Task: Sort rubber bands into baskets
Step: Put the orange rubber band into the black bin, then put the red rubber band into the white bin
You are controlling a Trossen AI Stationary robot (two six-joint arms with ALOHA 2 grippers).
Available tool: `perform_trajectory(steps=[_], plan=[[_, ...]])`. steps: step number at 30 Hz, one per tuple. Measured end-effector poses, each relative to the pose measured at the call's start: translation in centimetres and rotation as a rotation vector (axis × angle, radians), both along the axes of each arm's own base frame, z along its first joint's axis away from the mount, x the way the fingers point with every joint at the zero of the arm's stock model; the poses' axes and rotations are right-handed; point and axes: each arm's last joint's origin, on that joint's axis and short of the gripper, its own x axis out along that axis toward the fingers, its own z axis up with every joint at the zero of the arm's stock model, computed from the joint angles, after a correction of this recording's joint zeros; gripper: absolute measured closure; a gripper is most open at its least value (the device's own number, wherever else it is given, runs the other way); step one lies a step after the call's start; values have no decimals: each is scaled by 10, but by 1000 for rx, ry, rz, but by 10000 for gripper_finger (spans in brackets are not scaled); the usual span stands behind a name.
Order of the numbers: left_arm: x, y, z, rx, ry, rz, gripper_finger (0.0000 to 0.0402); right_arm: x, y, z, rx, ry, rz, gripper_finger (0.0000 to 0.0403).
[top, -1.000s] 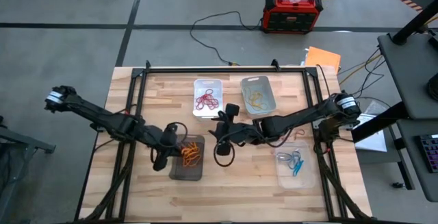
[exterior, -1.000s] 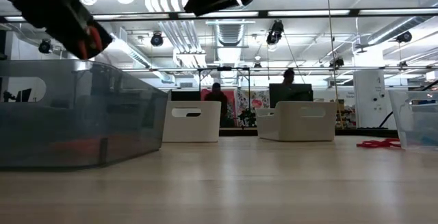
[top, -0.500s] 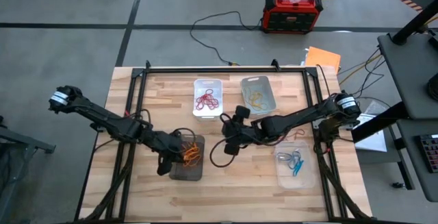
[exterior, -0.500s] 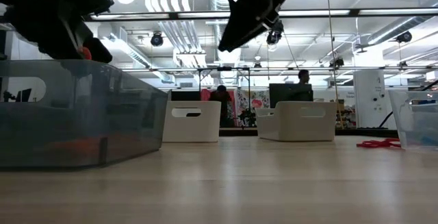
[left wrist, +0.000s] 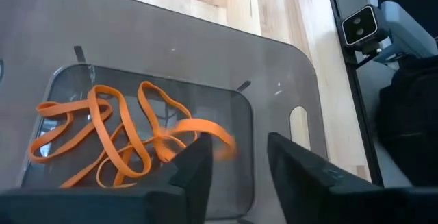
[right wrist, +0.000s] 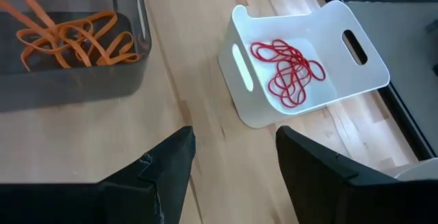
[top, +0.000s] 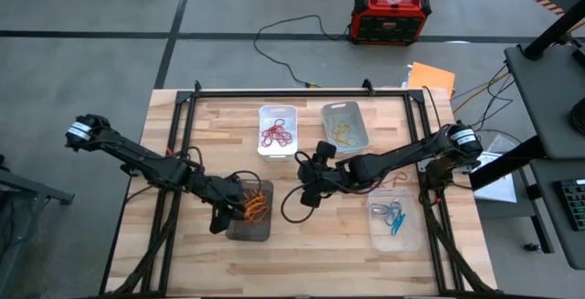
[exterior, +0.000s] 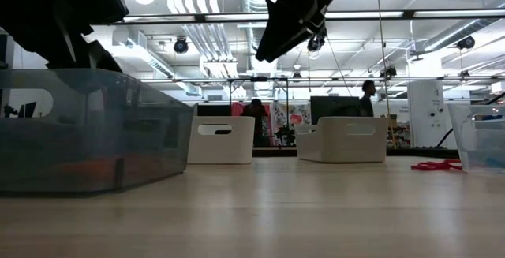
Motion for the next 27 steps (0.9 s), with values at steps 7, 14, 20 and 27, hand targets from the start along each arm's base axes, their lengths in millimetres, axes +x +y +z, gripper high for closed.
perform_trajectory(steps=[7, 14, 20, 27], plan=[[-1, 0, -1, 2, 11, 2, 220, -1, 0, -1, 13, 8, -14, 202], [-4, 2, -4, 18, 62, 5, 204, -7, -1, -3, 59, 48, -46, 202], [-11, 4, -3, 29, 97, 6, 204, -17, -10, -11, 243, 147, -167, 202], [-13, 7, 15, 101, -11, -8, 207, -36, -22, -19, 499, 355, -379, 202]])
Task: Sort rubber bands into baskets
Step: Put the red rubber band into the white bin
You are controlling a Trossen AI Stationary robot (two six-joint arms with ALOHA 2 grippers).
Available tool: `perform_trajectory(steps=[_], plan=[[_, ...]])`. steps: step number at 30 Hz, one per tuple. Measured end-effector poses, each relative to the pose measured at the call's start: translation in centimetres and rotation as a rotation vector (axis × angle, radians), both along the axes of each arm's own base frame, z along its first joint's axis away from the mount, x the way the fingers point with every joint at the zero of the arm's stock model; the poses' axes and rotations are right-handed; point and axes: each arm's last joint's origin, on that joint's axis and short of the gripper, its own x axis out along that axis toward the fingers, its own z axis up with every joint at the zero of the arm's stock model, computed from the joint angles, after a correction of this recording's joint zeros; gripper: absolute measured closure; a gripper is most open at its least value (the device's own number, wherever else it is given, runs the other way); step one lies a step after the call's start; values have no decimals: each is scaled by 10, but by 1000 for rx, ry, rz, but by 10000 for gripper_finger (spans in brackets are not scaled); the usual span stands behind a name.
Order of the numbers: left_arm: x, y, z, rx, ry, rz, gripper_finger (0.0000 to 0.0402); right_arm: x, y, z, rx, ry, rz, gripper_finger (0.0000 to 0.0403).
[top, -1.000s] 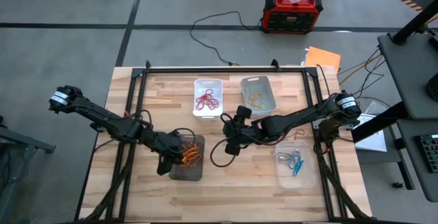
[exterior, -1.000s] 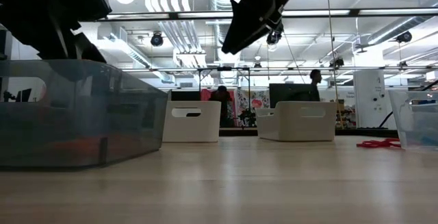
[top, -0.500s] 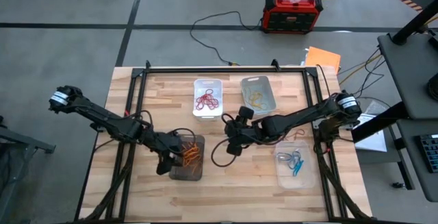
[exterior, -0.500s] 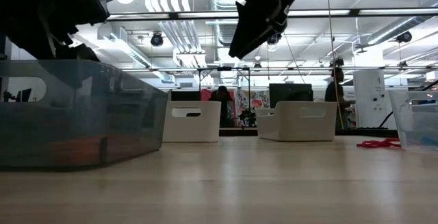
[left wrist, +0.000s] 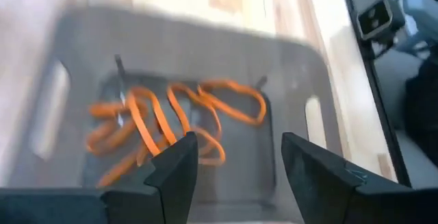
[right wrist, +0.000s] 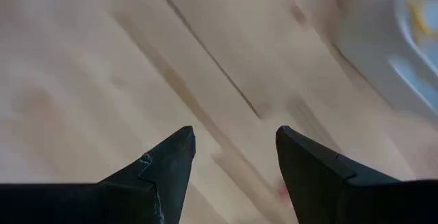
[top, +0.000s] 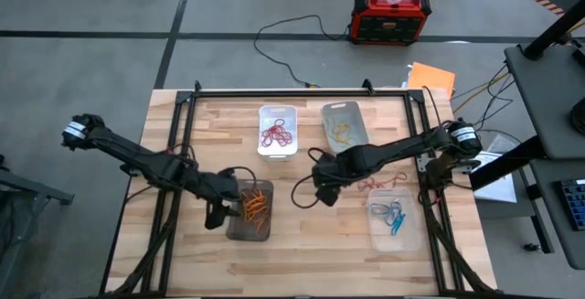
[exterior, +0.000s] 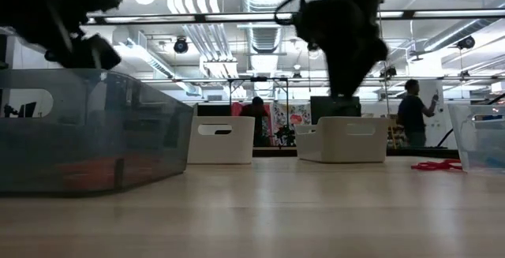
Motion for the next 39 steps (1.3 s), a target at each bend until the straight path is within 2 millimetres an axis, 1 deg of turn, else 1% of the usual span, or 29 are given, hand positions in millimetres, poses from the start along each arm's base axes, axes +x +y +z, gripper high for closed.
perform_trajectory(steps=[4, 6, 11, 14, 18, 23, 26, 29, 33, 39], plan=[[-1, 3, 15, 93, -85, 19, 208, -16, -6, -2, -4, 164, -102, 204], [-1, 5, 23, 139, -127, 32, 208, -22, -8, -5, -4, 216, -140, 209], [-5, 9, 37, 238, -164, 50, 208, -29, -11, -17, 33, 276, -165, 224], [-5, 10, 42, 263, -188, 64, 208, -34, -14, -26, 45, 308, -175, 231], [-5, 11, 43, 287, -193, 68, 208, -37, -17, -34, 41, 329, -183, 234], [-5, 12, 42, 319, -195, 98, 208, -33, -21, -47, 57, 258, -141, 232], [-5, 12, 42, 325, -195, 105, 208, -34, -26, -52, 56, 257, -113, 235], [-5, 12, 42, 326, -195, 106, 208, -35, -32, -54, 59, 257, -128, 240], [-5, 12, 45, 326, -203, 106, 208, -34, -39, -59, 90, 279, -136, 249], [-4, 12, 44, 327, -201, 107, 208, -31, -36, -76, 174, 353, -90, 261]])
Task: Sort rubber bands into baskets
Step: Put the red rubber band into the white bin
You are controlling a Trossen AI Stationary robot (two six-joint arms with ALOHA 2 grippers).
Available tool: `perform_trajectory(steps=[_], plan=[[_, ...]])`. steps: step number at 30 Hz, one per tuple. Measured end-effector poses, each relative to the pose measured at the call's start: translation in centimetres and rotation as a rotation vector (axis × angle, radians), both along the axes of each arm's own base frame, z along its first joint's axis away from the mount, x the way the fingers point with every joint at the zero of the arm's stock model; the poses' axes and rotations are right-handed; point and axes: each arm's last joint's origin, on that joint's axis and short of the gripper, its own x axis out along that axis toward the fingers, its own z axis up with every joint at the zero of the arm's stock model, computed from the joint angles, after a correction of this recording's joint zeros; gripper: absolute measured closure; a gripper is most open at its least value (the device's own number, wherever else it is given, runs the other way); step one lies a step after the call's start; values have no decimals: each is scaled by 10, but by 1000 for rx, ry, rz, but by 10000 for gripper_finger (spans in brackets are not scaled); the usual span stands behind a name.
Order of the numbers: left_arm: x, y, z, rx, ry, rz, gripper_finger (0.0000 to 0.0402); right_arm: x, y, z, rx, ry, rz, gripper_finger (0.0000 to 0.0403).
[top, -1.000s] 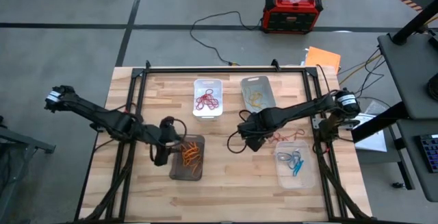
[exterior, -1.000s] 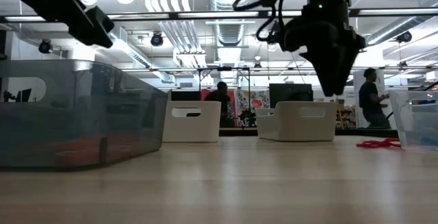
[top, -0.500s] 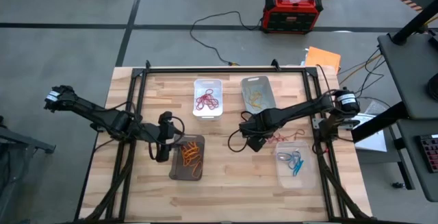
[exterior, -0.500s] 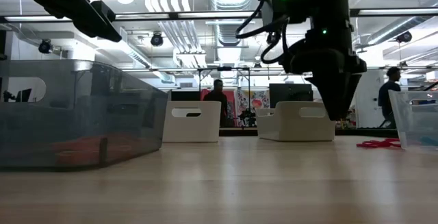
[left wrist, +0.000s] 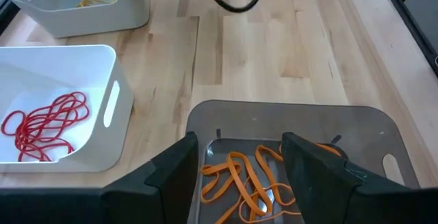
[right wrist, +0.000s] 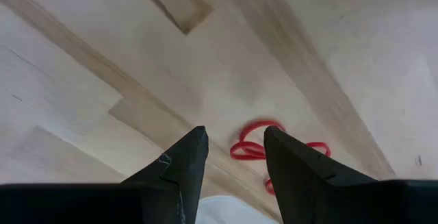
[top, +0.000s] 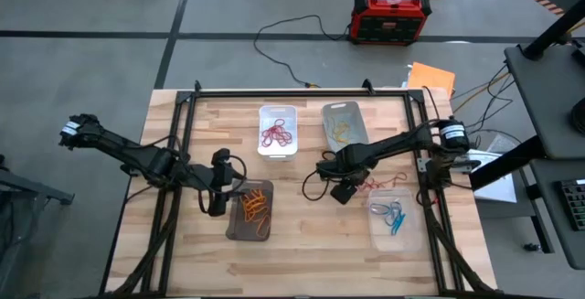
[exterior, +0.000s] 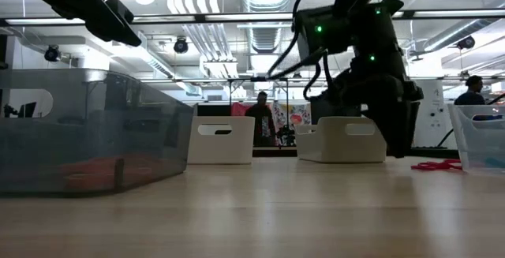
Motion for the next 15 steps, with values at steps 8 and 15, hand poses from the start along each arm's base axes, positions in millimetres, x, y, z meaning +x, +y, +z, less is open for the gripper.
perform_trajectory(steps=[8, 15], plan=[[0, 0, -1, 3, 7, 0, 208, -2, 1, -11, 42, 94, 25, 274], [0, 0, -1, 8, 7, -3, 208, -1, 0, -11, 35, 79, 37, 288]])
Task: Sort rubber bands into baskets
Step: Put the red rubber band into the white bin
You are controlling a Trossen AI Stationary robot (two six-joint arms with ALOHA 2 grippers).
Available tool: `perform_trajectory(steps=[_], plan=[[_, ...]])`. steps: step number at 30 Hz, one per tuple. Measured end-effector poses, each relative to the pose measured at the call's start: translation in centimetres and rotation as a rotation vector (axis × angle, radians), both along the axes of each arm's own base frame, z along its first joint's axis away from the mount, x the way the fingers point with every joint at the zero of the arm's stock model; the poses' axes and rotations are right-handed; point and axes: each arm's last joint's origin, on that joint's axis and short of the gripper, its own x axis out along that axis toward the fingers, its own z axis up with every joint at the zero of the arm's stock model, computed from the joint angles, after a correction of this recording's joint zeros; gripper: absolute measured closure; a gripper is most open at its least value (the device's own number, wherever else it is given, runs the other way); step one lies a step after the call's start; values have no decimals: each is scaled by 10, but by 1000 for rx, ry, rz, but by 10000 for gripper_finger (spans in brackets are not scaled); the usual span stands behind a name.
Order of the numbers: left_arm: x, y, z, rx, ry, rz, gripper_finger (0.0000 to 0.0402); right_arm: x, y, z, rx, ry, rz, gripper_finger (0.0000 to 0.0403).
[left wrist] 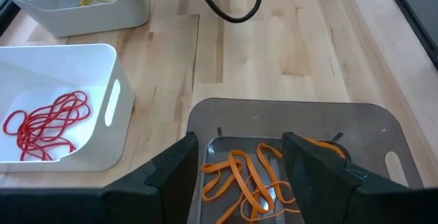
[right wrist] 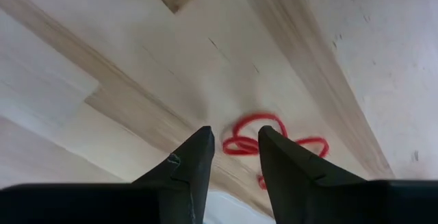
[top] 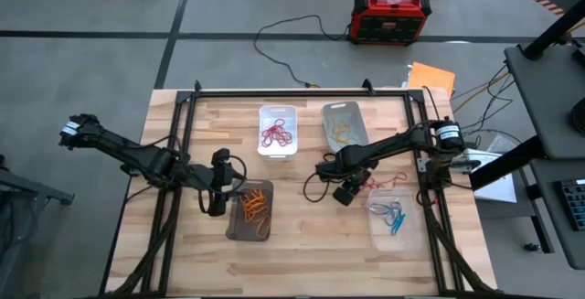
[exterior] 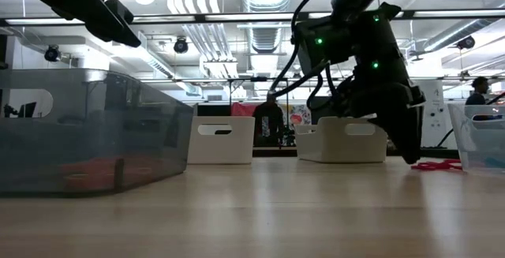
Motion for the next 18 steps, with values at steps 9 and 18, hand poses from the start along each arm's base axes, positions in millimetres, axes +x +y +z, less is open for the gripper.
perform_trajectory(steps=[9, 18], plan=[[0, 0, 0, 0, 0, 0, 208, -4, 0, -6, 3, 5, 17, 325], [0, 0, 0, 1, 1, 0, 208, -9, -1, -16, 20, -15, 68, 365]])
